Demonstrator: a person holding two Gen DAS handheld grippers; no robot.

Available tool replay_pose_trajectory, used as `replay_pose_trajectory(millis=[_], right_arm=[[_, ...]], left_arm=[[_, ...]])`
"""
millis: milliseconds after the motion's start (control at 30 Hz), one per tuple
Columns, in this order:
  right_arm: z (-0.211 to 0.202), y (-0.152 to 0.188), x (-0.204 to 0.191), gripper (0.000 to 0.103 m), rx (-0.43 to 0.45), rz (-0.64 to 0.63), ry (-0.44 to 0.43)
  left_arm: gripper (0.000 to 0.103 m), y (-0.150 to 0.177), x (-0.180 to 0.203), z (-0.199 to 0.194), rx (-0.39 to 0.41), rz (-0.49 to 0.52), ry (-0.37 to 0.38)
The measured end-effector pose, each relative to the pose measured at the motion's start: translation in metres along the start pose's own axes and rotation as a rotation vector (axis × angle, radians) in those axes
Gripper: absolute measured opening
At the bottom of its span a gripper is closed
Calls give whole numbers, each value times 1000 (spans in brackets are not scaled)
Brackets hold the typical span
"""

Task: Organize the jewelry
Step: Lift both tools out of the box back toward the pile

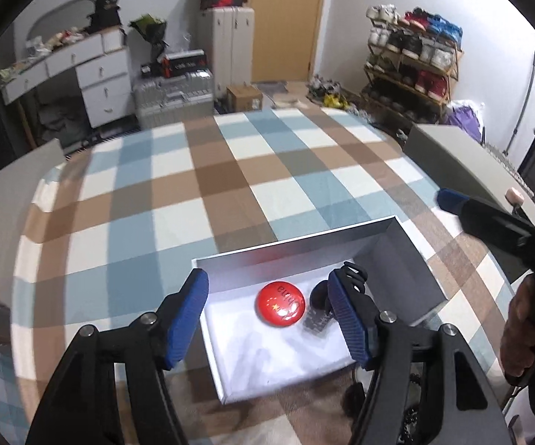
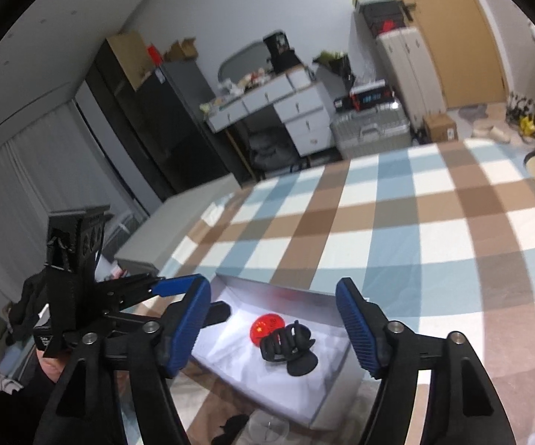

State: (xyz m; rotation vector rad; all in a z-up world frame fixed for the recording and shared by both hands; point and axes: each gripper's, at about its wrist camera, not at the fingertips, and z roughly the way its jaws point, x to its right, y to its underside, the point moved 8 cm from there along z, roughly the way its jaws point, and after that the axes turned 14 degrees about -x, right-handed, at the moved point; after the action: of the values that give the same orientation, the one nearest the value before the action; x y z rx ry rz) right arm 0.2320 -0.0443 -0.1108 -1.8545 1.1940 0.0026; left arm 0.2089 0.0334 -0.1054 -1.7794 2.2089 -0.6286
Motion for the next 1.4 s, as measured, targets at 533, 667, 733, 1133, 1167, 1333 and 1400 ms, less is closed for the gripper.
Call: replay_pose_trajectory(millis=[533, 667, 733, 1133, 1167, 1333, 1400], right_arm=[[-72, 26, -37, 99, 147, -69, 56], [-81, 40, -49, 103, 169, -109, 75], [-85, 49, -55, 103, 175, -132, 92], [-88, 104, -56, 103, 149, -153, 200], [-87, 108, -55, 103, 141, -158, 215], [-87, 127, -52, 103, 120, -146, 241], [-86, 132, -49, 103, 110, -140, 245]], left_arm=[[84, 38, 6, -63, 194, -128, -70], [84, 48, 15, -66, 211, -129, -74], [85, 52, 19, -66, 211, -136, -82], [91, 99, 26, -57, 181, -198, -88], [91, 103, 27, -53, 165, -203, -77], [91, 129, 31, -32, 81, -223, -45], [91, 139, 34, -24, 48, -217, -28]])
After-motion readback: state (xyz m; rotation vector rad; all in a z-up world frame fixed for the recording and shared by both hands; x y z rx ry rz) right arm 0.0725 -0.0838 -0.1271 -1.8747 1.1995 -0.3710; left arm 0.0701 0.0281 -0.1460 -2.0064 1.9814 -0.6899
